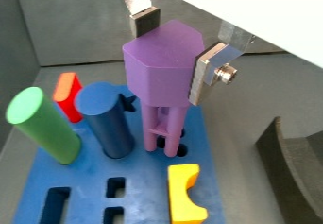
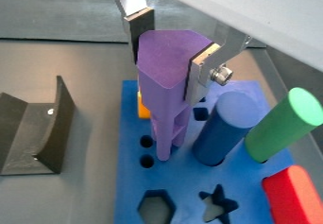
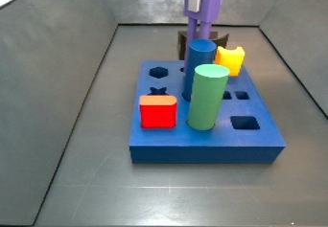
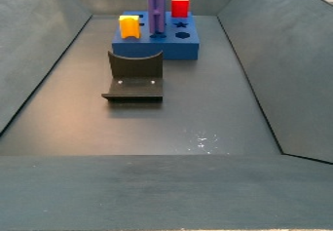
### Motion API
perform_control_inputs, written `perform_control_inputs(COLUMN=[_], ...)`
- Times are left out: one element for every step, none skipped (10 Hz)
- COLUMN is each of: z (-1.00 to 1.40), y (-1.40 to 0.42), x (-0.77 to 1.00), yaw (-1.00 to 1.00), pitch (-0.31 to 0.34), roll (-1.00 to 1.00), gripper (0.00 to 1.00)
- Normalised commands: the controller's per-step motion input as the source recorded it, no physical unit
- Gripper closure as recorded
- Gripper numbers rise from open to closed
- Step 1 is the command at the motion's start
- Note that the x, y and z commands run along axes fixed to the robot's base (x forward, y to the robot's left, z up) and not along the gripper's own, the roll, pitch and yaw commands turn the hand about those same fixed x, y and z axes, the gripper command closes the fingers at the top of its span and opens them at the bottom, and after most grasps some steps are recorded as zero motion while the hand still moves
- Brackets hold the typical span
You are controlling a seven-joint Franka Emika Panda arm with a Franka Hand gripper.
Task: Pick up the 3 prong object. Move up. Move to above the board. Insert the 3 prong object.
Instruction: Insert the 3 prong object.
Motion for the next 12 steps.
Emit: perform_control_inputs(z=[-0.03,0.00,-0.02,0.00,-0.19,-0.19,0.00,-0.23,-0.11,0.00,-0.09,0.05], y=[0.20,0.02,0.03,0.00,0.05,0.04,0.00,0.18,0.13,0.00,0.07,-0.06], x=[0.08,0.05,0.00,0.03,0.12,0.06,0.00,-0.15,-0.09,0.00,-0.03,0.00], yaw=[0.00,0.00,-0.06,0.00,0.00,0.00,0.00,-0.01,-0.03,0.00,0.00,0.00], pitch=[0.014,0.000,0.000,0.001,0.000,0.000,0.000,0.000,0.000,0.000,0.000,0.000], roll=[0.00,0.00,0.00,0.00,0.02,0.01,0.01,0.12,0.05,0.01,0.07,0.00], gripper=[1.00,1.00,1.00,1.00,1.00,1.00,1.00,1.00,1.00,1.00,1.00,1.00])
